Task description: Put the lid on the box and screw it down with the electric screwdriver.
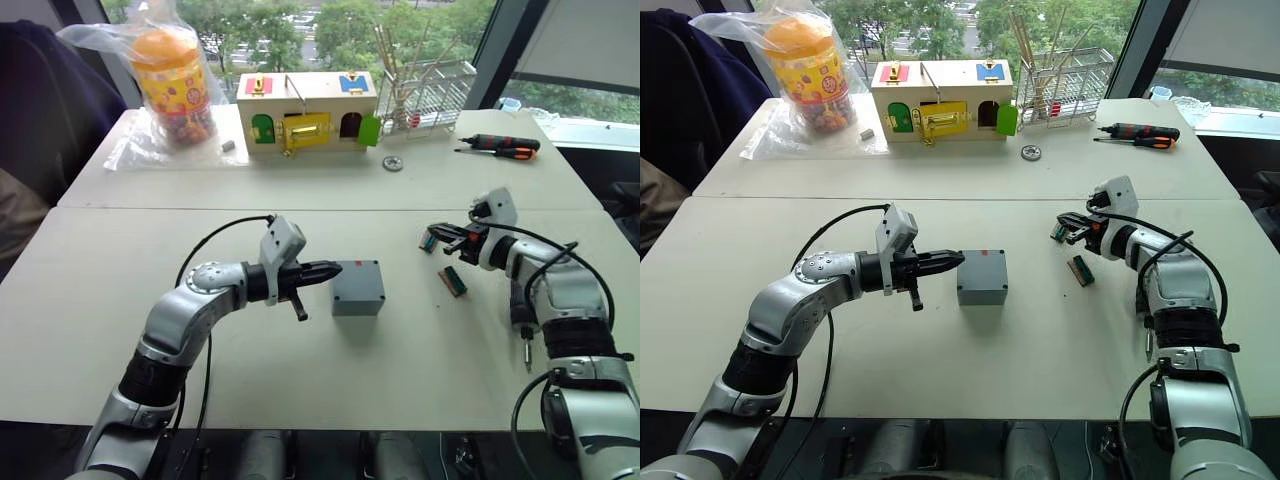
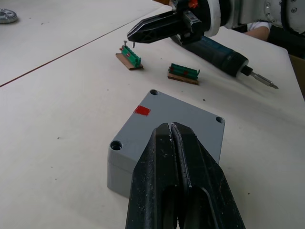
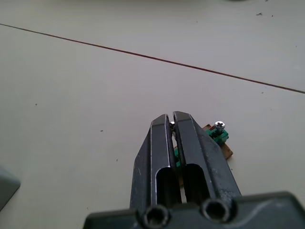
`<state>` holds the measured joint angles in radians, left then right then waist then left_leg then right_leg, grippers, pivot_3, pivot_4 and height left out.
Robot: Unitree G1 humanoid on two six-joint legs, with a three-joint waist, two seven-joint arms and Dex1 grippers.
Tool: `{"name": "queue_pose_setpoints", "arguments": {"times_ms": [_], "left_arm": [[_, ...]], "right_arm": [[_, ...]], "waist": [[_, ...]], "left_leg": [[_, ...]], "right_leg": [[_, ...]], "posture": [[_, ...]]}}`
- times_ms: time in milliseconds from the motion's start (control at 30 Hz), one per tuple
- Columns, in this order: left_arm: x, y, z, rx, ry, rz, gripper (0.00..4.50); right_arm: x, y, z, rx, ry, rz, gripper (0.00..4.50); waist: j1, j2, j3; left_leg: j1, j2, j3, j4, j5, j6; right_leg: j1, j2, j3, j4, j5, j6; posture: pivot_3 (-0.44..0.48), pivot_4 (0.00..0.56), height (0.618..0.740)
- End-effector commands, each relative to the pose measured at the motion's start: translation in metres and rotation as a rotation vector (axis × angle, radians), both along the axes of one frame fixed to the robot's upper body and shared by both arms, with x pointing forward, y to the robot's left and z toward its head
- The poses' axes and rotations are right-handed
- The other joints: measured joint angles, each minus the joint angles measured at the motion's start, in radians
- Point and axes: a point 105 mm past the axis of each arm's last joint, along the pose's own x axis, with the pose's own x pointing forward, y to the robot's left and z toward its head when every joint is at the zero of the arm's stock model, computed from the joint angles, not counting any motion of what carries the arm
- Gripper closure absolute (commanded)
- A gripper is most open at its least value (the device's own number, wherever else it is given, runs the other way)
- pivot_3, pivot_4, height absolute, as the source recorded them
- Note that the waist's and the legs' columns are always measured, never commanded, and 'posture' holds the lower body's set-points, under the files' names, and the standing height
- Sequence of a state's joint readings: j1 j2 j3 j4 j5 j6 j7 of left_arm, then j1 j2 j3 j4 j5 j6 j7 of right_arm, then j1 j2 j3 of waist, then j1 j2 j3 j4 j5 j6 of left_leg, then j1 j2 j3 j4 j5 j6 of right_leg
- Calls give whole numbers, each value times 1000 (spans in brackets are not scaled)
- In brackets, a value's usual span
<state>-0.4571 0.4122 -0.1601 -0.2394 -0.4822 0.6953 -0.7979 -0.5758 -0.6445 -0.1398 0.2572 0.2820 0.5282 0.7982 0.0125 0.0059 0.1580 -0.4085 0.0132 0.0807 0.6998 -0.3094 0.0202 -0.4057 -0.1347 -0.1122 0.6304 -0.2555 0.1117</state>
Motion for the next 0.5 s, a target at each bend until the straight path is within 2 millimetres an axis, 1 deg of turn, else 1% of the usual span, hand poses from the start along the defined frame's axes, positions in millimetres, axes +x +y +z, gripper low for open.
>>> {"name": "queue_pose_setpoints", "arguments": {"times_ms": [33,100,133,200,367,500], "left_arm": [[-4,12,25,-36,-51,-2,4500],[-10,21,24,21,-51,-30,4500],[-14,26,22,62,-47,-47,4500],[-19,32,18,113,-35,-68,4500],[-19,38,14,140,-19,-68,4500],[-18,39,13,138,-17,-53,4500]], "right_arm": [[-27,28,47,77,-111,170,4437],[-50,52,53,101,-94,300,4437],[-59,61,50,103,-76,346,4437],[-67,72,45,108,-48,387,4437],[-66,86,25,110,-5,401,4437],[-63,91,17,104,10,404,4437]], "waist": [[-1,0,0],[-1,0,0],[-2,0,0],[-2,0,0],[4,0,0],[0,0,0]], "left_leg": [[0,0,0,0,0,0],[0,1,-1,-1,0,0],[0,1,-1,-1,0,0],[0,1,-1,-1,0,0],[0,-1,-1,0,0,0],[0,-1,-1,0,0,1]], "right_leg": [[0,0,0,0,0,0],[0,0,0,0,0,0],[0,1,0,0,0,0],[0,1,0,0,0,0],[0,-1,0,-1,0,0],[0,0,0,0,0,0]], "posture": [[0,150,706],[0,150,706],[0,150,706],[0,150,706],[0,150,706],[0,150,706]]}}
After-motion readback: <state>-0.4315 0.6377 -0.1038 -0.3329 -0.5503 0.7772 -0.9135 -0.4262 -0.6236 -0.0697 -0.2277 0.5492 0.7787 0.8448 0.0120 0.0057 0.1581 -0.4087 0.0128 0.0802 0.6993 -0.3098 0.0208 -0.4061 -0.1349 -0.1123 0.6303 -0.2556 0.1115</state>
